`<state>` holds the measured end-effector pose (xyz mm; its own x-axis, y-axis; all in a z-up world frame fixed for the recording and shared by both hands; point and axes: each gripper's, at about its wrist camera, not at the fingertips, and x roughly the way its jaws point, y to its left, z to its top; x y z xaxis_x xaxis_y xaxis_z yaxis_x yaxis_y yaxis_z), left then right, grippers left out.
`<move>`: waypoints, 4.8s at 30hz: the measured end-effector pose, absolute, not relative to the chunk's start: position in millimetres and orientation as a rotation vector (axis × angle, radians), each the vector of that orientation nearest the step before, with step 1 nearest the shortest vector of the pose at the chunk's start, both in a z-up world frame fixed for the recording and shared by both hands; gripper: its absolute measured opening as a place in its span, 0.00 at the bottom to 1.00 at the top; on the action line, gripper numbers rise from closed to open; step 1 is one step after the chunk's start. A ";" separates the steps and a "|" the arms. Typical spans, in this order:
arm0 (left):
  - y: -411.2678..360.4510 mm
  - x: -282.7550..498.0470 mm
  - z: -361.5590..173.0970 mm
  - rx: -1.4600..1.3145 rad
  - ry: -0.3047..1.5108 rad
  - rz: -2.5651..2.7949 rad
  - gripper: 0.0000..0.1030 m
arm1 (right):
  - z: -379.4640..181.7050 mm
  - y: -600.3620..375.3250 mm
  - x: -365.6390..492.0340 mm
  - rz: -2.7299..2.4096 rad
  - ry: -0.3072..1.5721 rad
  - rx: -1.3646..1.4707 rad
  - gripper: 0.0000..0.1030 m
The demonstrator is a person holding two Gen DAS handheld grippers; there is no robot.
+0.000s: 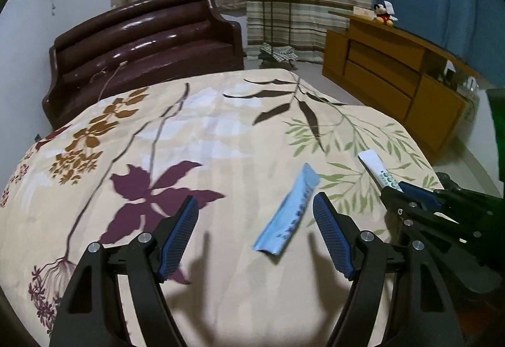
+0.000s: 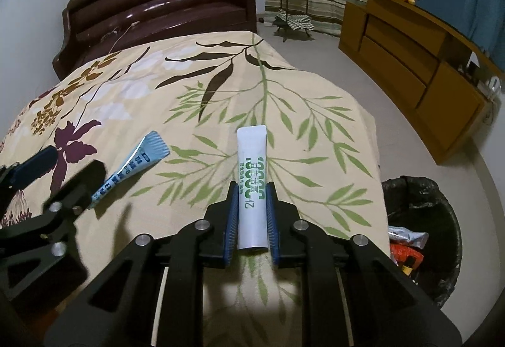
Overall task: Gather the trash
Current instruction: 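Grasp the white toothpaste tube with the right gripper while the left gripper grasps the blue tube, then carry both tubes over the black bin and open both grippers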
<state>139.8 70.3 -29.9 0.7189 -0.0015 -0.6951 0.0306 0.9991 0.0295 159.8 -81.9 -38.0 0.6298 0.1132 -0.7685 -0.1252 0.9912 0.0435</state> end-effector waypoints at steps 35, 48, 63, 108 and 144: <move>57.0 138.2 -33.6 0.074 0.806 -0.088 0.12 | -32.6 -89.0 137.0 0.142 0.862 -0.002 0.16; 46.9 107.2 -15.1 0.054 0.754 -0.101 0.12 | -20.4 -101.0 106.1 0.132 0.830 0.005 0.16; 13.2 83.4 1.6 0.055 0.695 -0.136 0.12 | -5.8 -143.0 74.3 0.074 0.778 0.018 0.16; -157.6 122.7 -24.2 0.171 0.706 -0.351 0.12 | -27.0 -312.8 68.0 -0.264 0.743 0.151 0.17; -177.9 136.3 -31.6 0.178 0.717 -0.345 0.68 | -40.4 -329.4 76.7 -0.324 0.737 0.192 0.52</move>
